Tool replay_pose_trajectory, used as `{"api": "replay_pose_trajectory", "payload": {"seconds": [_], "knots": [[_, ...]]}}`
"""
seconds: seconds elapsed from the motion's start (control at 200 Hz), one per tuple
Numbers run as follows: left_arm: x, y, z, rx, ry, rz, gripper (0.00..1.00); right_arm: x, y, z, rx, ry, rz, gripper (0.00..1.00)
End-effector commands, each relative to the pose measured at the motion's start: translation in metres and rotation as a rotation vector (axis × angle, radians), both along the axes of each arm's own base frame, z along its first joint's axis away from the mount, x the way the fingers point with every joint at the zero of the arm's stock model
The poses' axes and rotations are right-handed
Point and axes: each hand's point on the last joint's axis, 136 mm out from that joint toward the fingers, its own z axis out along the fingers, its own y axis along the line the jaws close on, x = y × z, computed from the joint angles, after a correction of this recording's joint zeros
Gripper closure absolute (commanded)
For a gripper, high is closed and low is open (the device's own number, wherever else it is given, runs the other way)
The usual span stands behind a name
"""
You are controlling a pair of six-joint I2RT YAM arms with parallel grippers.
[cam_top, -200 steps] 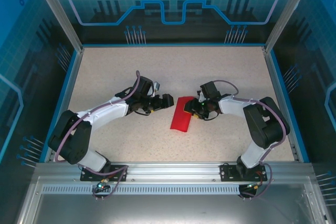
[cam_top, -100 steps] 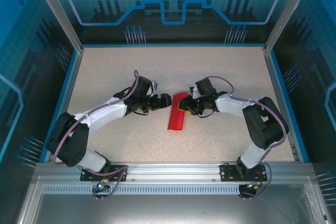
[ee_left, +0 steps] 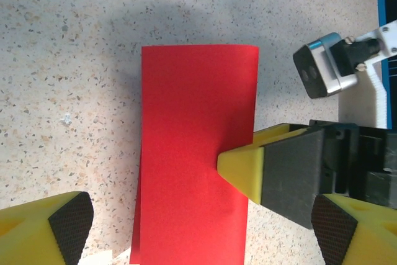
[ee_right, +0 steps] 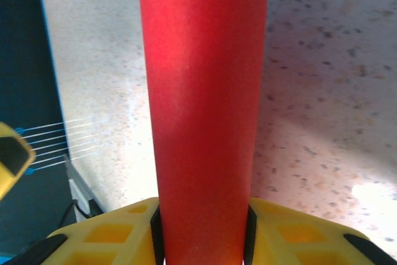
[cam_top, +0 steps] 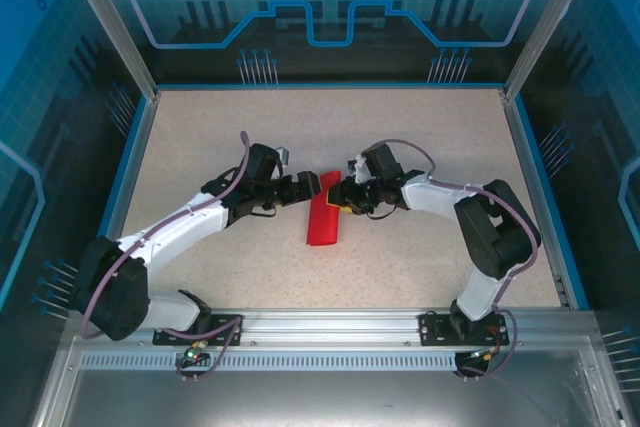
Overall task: Fold a paper plane with a square sheet of paper (pick it up from the middle)
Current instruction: Fold the square sheet of paper in half at the center of the table.
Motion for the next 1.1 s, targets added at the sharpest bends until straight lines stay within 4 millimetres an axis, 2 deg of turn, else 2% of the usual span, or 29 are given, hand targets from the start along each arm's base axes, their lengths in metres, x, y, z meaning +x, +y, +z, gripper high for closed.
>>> {"api": "replay_pose_trajectory", "payload": {"seconds": [0.0,0.2,0.285,0.525,0.72,0.925,1.095], "knots": [[-0.005,-0.002,-0.01,-0.008,0.035,-0.027,0.05,0.004,-0.016,-0.017,-0.103,0.026,-0.008,0.61],[-0.005,-0.01,-0.015,-0.026,0.051,-0.06,0.05,0.005,-0.033,-0.025,-0.21,0.027,-0.037,0.51],[-0.003,-0.011,-0.016,-0.028,0.051,-0.064,0.05,0.005,-0.038,-0.027,-0.232,0.028,-0.051,0.49],[-0.003,-0.012,-0.019,-0.021,0.051,-0.071,0.08,0.005,-0.048,-0.017,-0.26,-0.002,-0.095,0.42],[-0.002,-0.013,-0.02,-0.021,0.054,-0.075,0.09,0.002,-0.061,-0.016,-0.334,0.001,-0.105,0.39],[-0.001,-0.015,-0.02,-0.028,0.052,-0.084,0.12,-0.001,-0.073,-0.031,-0.417,0.041,-0.136,0.38],[0.0,-0.015,-0.022,-0.029,0.055,-0.082,0.15,-0.001,-0.071,-0.04,-0.432,0.055,-0.144,0.38]]}}
